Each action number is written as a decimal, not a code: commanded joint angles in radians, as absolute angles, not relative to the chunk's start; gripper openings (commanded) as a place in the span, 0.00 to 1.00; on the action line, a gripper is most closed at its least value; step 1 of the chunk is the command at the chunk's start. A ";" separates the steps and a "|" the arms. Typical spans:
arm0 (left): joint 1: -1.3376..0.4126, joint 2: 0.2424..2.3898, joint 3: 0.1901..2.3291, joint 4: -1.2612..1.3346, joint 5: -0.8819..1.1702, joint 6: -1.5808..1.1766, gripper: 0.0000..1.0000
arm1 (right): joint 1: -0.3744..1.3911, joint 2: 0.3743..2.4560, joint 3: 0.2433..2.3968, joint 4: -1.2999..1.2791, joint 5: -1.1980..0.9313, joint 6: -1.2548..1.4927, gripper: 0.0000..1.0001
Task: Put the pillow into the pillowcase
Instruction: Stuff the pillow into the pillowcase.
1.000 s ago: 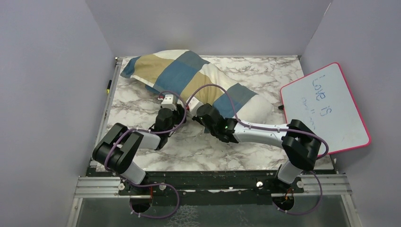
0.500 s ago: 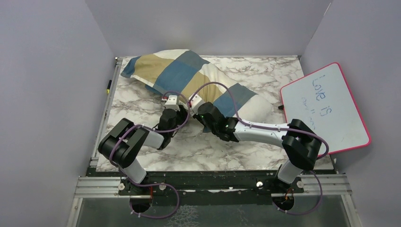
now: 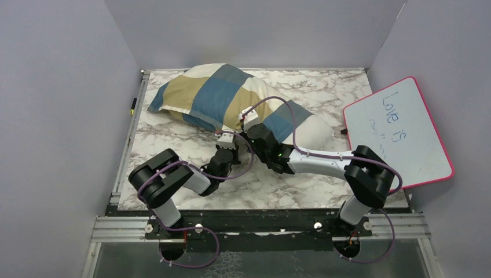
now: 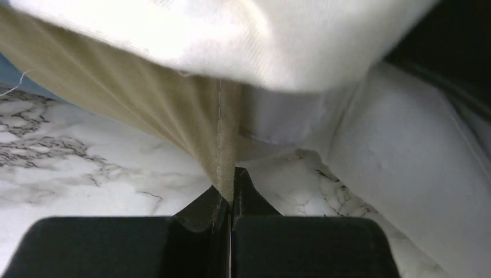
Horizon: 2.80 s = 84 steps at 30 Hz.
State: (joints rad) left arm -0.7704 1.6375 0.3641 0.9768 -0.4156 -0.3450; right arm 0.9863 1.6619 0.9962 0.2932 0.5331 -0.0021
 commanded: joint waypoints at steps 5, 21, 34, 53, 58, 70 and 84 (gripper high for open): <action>-0.881 1.660 0.310 1.103 -0.506 -0.324 0.00 | 0.960 1.666 0.982 0.492 0.603 0.137 0.00; -0.879 1.031 0.794 0.536 -0.160 -0.011 0.00 | 0.779 1.497 1.532 -0.278 0.022 0.746 0.00; -0.708 1.475 1.098 0.428 0.226 -0.170 0.00 | 0.345 1.803 1.376 -0.154 -0.388 0.933 0.29; -0.619 1.506 1.243 0.016 -0.176 0.157 0.56 | 0.264 1.696 1.554 -0.427 -0.468 0.305 0.85; -0.602 1.540 1.223 -0.110 -0.295 0.018 0.59 | 0.280 1.800 1.560 -0.434 -0.495 0.223 0.85; -0.597 1.295 0.704 0.106 -0.230 -0.366 0.70 | 0.377 1.814 1.384 -0.289 -0.353 0.263 0.71; -0.596 1.177 0.502 0.226 -0.165 -0.511 0.58 | 0.376 1.811 1.325 -0.244 -0.316 0.308 0.61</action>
